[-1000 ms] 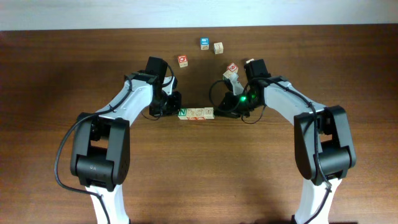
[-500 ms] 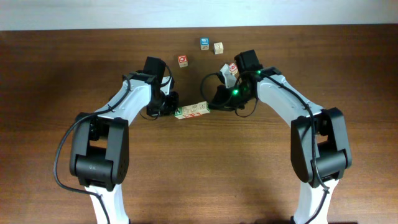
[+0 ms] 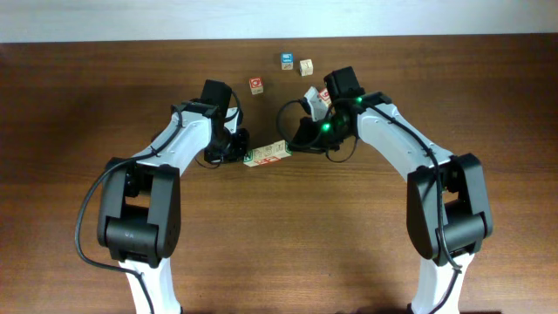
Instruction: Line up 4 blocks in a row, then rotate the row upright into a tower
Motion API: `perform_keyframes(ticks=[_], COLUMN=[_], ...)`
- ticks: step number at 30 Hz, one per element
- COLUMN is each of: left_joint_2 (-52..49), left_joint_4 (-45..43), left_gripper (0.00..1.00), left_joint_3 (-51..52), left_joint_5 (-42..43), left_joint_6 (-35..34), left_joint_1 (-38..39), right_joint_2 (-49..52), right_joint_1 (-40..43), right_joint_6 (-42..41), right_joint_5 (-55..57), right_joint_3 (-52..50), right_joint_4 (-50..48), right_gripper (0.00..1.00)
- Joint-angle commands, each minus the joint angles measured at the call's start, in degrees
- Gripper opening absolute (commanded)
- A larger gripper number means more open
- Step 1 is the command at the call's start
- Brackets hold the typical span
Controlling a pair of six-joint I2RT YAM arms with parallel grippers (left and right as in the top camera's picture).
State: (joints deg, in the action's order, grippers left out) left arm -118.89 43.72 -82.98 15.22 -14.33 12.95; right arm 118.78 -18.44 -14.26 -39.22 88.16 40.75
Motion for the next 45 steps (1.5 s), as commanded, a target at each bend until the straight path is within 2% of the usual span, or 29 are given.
perform_keyframes(ticks=[1,45], left_joint_2=[-0.4,-0.4], left_joint_4=[-0.7,-0.8], left_gripper=[0.00,0.00], left_joint_3=[0.0,0.0], left_joint_5=[7.5,7.5], left_joint_6=[-0.2,-0.2], left_joint_1=[1.8,1.8], right_joint_2=[-0.6,-0.6], right_joint_1=[-3.8,-8.7], right_joint_6=[-0.2,-4.7], right_joint_5=[-3.6,1.6], right_joint_3=[1.5,2.0], right_joint_4=[0.4,-0.6], right_gripper=[0.04,0.04])
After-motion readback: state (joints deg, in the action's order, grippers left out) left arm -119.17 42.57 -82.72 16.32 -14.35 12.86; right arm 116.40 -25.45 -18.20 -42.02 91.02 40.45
